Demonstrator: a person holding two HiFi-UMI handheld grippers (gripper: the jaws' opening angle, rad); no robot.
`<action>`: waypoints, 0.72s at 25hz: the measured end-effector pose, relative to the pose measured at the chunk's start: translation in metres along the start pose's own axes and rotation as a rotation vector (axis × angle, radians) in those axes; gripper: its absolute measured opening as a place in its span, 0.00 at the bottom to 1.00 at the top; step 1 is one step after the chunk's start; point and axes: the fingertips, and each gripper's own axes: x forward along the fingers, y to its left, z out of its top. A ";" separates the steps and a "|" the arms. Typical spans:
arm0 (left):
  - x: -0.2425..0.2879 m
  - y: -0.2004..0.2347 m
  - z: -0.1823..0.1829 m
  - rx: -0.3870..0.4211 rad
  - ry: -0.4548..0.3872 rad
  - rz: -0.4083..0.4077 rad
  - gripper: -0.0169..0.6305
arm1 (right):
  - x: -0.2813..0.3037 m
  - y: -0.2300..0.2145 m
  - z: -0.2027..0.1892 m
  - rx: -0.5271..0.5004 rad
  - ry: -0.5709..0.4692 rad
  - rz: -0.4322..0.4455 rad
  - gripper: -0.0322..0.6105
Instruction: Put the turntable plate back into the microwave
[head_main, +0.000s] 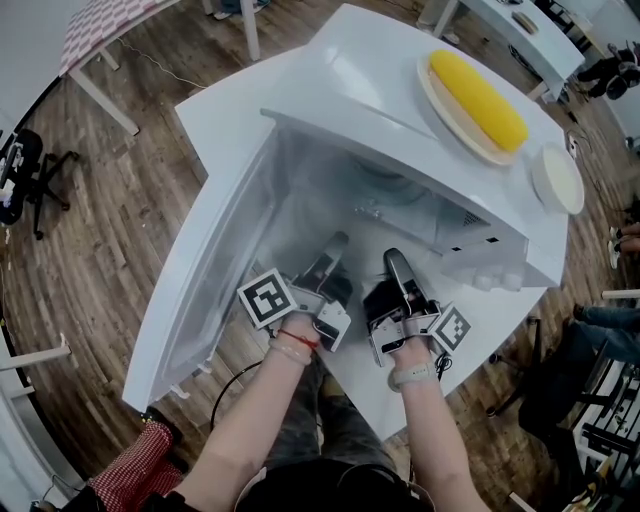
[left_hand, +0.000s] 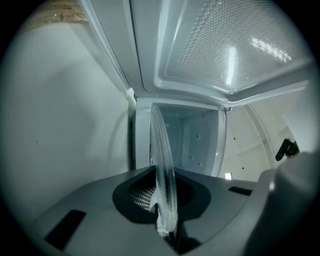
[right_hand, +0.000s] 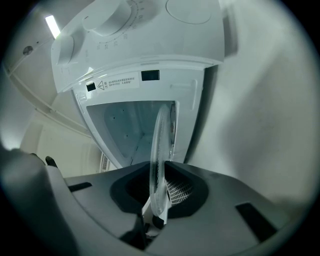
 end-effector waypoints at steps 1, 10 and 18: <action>0.001 0.000 -0.001 0.002 0.004 -0.002 0.08 | 0.000 0.000 0.001 -0.002 -0.001 -0.001 0.14; -0.003 -0.001 -0.005 0.002 0.024 0.001 0.08 | 0.004 0.001 0.007 -0.020 -0.001 -0.007 0.14; -0.005 0.000 -0.007 -0.010 0.020 -0.015 0.08 | 0.008 0.000 0.013 -0.030 -0.002 -0.008 0.14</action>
